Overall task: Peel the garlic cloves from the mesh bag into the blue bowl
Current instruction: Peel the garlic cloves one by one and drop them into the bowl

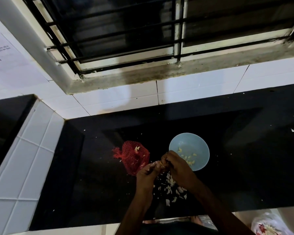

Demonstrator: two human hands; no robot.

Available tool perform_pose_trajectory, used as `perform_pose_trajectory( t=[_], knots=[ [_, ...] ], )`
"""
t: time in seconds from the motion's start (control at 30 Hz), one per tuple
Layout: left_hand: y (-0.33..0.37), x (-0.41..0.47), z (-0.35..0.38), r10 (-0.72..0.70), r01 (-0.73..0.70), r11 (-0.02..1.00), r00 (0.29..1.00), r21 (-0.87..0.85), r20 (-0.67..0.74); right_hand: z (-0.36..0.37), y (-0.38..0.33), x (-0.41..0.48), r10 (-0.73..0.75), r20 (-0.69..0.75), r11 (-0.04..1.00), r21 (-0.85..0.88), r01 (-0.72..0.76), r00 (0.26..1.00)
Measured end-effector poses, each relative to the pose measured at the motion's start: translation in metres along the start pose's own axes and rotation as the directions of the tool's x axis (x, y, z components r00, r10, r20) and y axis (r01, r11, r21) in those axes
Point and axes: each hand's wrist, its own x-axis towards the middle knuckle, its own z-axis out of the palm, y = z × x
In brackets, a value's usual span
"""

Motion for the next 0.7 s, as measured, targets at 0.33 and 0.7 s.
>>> perform_pose_trajectory(
  t=[0.33,0.7],
  knots=[
    [0.001,-0.003,0.006,0.066,-0.068,0.988,0.998,0.137,0.018,-0.006,-0.003,0.002,-0.115,0.018,0.991,-0.061,0.116,0.993],
    [0.007,-0.019,0.016,0.082,-0.115,0.969,0.984,0.217,0.157,0.004,-0.002,-0.004,-0.102,-0.028,0.994,-0.030,0.101,0.994]
  ],
)
